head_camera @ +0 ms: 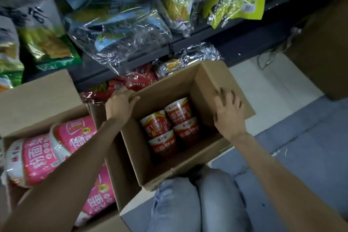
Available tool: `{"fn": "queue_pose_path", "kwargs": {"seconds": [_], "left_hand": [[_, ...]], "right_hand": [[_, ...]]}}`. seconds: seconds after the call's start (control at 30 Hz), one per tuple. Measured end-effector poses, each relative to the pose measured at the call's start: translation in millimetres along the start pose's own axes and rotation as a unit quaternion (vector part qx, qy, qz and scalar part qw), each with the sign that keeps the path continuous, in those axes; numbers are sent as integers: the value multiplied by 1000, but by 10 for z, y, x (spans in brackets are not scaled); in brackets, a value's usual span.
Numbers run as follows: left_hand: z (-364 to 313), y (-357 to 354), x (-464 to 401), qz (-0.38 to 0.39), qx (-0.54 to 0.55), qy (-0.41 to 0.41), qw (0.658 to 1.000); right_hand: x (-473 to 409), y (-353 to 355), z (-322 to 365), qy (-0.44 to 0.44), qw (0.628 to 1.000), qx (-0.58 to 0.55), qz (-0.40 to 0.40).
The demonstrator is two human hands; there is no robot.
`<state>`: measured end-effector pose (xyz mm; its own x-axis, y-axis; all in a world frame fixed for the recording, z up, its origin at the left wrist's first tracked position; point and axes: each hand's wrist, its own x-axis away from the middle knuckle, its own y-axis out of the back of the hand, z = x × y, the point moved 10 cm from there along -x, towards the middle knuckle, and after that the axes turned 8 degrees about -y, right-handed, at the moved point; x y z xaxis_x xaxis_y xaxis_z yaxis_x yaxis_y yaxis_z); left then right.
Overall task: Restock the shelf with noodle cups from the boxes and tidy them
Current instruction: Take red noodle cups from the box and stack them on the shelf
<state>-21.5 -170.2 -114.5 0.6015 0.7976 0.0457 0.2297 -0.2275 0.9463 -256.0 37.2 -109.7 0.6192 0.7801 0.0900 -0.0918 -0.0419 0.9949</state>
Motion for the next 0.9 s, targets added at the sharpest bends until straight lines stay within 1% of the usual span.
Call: {"fn": "queue_pose_path", "kwargs": {"seconds": [0.07, 0.13, 0.2, 0.27, 0.37, 0.43, 0.5, 0.57, 0.63, 0.73, 0.8, 0.9], "left_hand": [[-249, 70, 17, -26, 0, -54, 998], [-503, 137, 19, -46, 2, -106, 993], [-750, 196, -47, -63, -8, -152, 986], [-990, 212, -130, -77, -21, -200, 977], [-1277, 203, -201, -87, -20, -234, 968], [-1434, 187, -203, -99, -22, -252, 962], [-1557, 154, -217, -105, -31, -262, 959], [-1668, 125, -267, -116, -32, -271, 955], [-1800, 92, -349, -123, -18, -280, 952], [-1997, -6, -413, -122, 14, -312, 942], [-2053, -92, -417, -119, 35, -331, 936], [-2070, -198, -408, -120, 58, -352, 926]], "right_hand": [[62, 147, 16, 35, 997, -23, -62], [143, 199, 118, 99, 989, -57, -99], [172, 137, 228, 139, 982, -87, -94], [109, -30, 311, 146, 982, -101, -63], [-104, -400, 356, 107, 987, -120, -3], [-225, -641, 372, 74, 986, -150, 23], [-304, -830, 376, 44, 983, -174, 27], [-357, -966, 356, 15, 983, -185, 13], [-403, -1072, 302, -20, 981, -192, -9], [-466, -1325, 192, -77, 980, -185, -16], [-514, -1517, 120, -117, 975, -190, -3], [-612, -1866, 49, -181, 962, -199, 52]]}}
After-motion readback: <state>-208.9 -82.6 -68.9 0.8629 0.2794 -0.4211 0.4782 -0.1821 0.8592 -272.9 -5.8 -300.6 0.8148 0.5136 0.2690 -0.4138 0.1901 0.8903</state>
